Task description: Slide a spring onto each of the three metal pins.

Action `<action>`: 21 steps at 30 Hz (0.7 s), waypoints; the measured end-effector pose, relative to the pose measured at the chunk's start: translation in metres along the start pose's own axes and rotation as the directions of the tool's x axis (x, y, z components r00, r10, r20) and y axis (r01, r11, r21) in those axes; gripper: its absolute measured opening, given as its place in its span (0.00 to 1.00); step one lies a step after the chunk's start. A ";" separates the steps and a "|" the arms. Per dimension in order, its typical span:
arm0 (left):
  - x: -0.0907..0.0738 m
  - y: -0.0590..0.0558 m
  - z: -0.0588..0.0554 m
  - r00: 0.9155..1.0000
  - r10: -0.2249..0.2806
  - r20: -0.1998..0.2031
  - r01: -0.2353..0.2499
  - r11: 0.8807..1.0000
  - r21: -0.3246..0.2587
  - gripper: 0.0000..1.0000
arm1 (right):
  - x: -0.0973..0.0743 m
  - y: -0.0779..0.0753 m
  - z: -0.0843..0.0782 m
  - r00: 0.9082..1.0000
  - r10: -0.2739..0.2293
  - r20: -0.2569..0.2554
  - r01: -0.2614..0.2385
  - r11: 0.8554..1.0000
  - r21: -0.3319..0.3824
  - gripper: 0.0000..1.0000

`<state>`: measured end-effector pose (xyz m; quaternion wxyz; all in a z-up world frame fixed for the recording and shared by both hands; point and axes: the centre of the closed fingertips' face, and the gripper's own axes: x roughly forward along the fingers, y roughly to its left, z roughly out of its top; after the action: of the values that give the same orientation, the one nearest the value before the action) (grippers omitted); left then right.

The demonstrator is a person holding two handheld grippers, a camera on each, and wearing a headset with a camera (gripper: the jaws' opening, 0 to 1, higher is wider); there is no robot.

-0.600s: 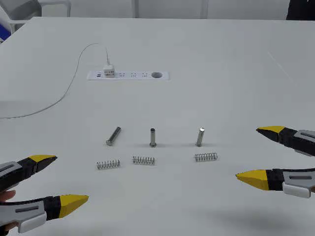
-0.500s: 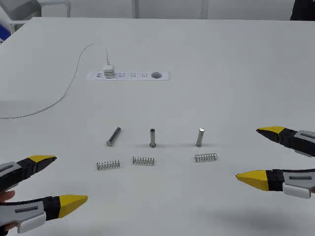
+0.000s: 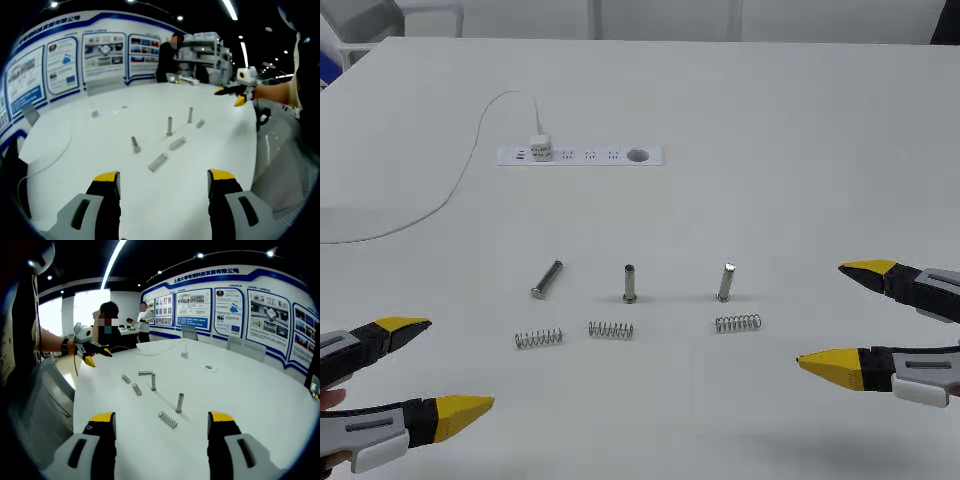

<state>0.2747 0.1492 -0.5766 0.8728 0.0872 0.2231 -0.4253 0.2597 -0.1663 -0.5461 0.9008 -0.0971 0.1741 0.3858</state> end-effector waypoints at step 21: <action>0.037 0.022 0.031 1.000 -0.016 -0.014 0.016 0.999 0.044 0.66 | 0.001 0.002 0.001 1.000 -0.006 0.005 0.006 1.000 0.009 0.75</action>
<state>0.3220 0.1266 -0.5672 0.8657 0.1076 0.2203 -0.4364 0.2590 -0.1640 -0.5457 0.9028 -0.0924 0.1733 0.3825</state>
